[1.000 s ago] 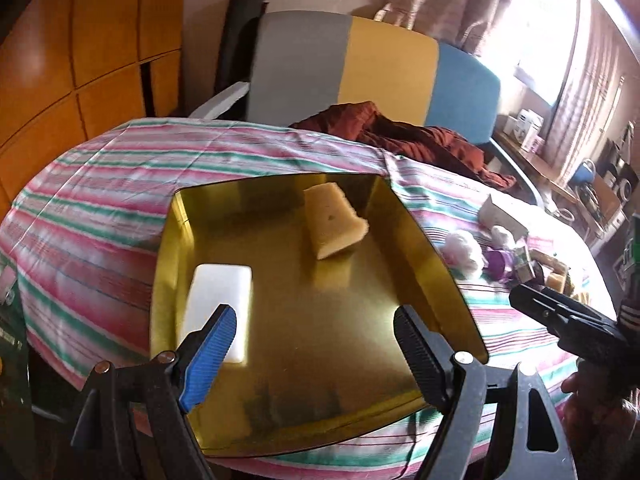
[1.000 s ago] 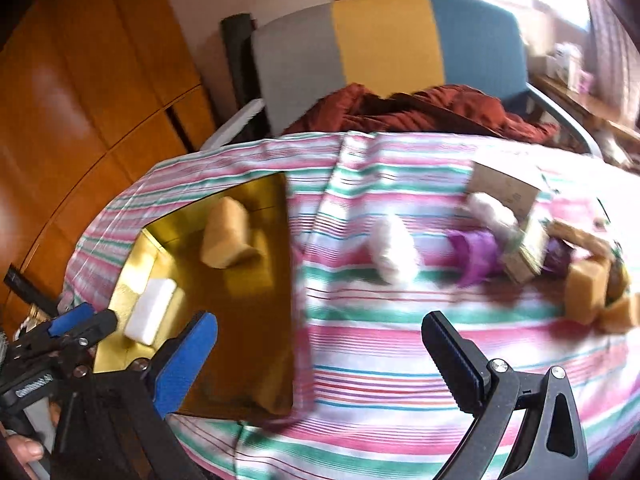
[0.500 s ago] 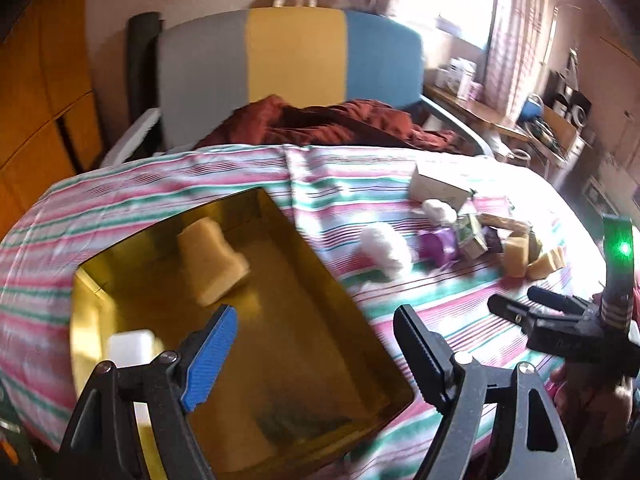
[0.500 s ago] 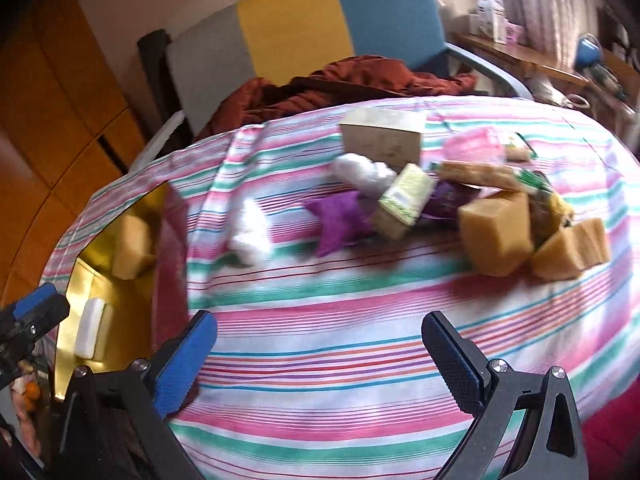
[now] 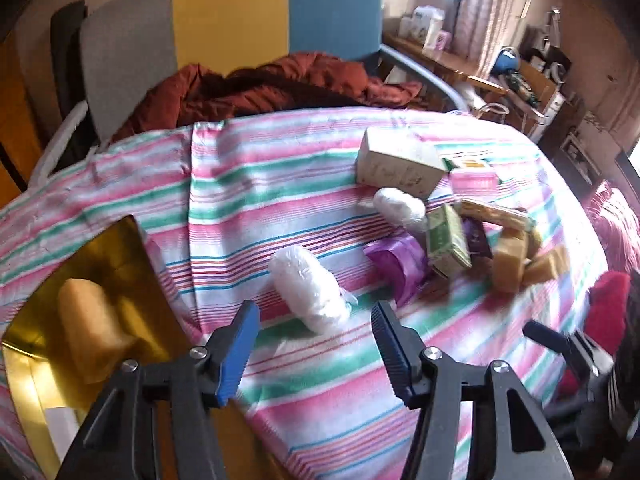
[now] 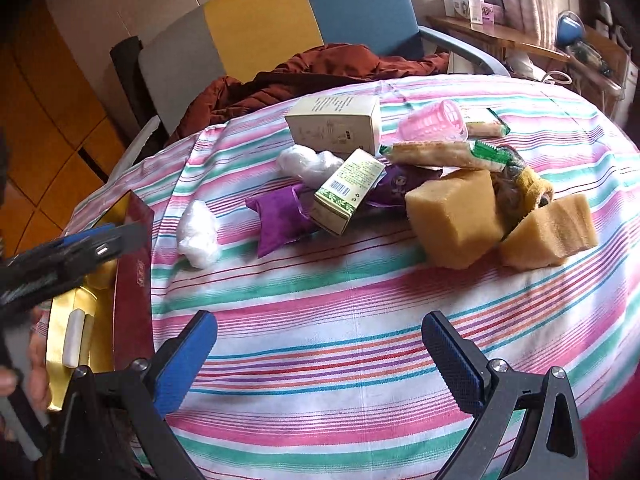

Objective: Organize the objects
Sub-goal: 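Move both grippers back toward the item pile, then grasp the cotton ball with the left gripper while the right gripper grasps the purple sachet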

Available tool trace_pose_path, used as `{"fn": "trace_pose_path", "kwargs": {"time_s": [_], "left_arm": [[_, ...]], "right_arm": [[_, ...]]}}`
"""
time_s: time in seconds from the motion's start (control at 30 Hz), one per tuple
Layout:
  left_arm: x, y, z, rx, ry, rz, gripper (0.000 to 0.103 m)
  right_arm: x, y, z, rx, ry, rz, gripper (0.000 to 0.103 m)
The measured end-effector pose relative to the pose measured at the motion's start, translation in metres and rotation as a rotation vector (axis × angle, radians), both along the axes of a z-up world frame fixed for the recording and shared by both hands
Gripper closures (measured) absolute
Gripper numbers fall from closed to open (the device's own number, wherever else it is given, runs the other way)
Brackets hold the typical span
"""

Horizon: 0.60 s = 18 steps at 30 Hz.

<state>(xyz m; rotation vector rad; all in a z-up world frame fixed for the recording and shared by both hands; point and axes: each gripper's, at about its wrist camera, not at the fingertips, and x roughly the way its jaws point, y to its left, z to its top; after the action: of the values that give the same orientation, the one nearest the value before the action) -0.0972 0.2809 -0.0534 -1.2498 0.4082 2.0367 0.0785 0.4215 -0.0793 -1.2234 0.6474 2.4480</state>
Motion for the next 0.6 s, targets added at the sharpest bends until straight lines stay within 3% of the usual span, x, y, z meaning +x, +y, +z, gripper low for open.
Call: {"fn": "trace_pose_path", "kwargs": {"time_s": [0.27, 0.37, 0.6], "left_arm": [[-0.028, 0.031, -0.041, -0.087, -0.144, 0.05, 0.046], [-0.033, 0.036, -0.053, -0.097, -0.187, 0.051, 0.065], [-0.019, 0.016, -0.041, 0.008, -0.141, 0.051, 0.066]], "right_arm": [[-0.002, 0.003, -0.005, -0.026, -0.005, 0.012, 0.0], [-0.002, 0.004, -0.004, -0.018, -0.004, 0.015, 0.0], [-0.011, 0.008, 0.007, -0.012, 0.017, 0.068, 0.0]]}}
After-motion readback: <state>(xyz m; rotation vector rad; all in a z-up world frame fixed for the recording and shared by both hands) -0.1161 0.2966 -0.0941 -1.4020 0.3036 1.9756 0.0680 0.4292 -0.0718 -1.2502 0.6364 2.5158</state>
